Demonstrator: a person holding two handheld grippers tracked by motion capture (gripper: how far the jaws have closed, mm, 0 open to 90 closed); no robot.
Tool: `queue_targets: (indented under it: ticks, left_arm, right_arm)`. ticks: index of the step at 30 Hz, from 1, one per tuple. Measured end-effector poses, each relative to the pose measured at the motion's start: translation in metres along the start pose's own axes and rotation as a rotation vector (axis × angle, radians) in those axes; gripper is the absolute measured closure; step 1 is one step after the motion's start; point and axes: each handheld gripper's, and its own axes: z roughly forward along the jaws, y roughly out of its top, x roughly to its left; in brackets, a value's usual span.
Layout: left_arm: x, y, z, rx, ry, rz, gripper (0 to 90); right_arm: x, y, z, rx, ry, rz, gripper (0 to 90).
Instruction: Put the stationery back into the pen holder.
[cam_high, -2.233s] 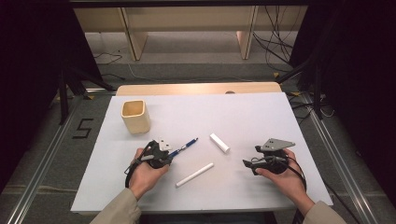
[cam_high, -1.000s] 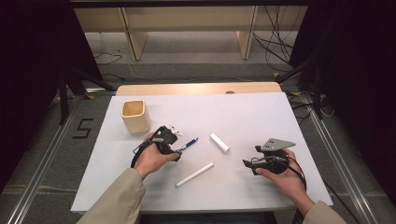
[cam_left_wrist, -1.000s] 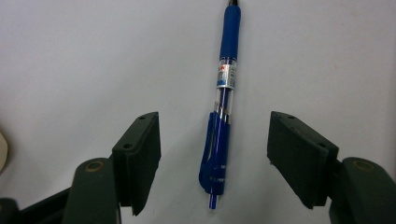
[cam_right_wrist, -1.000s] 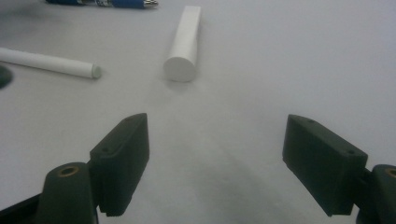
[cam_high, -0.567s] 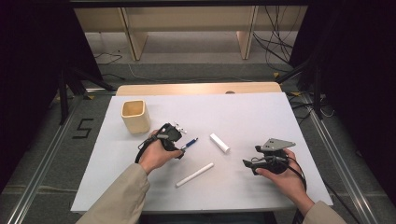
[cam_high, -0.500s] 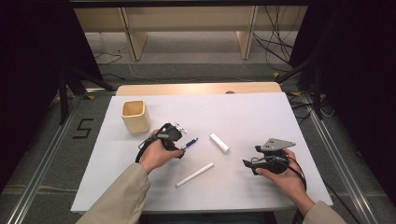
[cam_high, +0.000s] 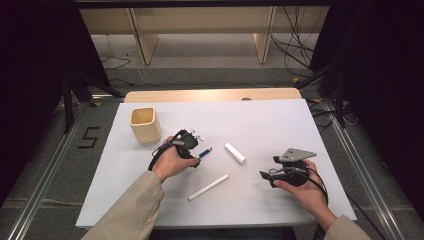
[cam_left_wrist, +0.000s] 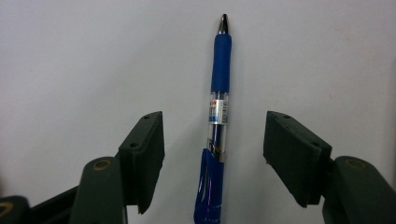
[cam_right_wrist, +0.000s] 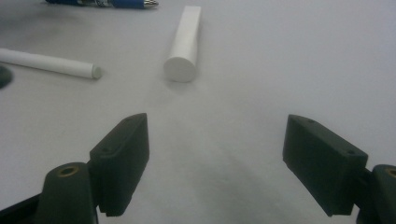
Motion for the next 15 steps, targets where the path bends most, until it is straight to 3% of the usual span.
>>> queue_targets:
  ticks: [15]
  left_arm:
    - [0.003,0.011,0.005,0.038,-0.017,0.013,40.9]
  right_arm:
    - [0.000,0.000,0.000,0.001,0.001,0.000,23.6]
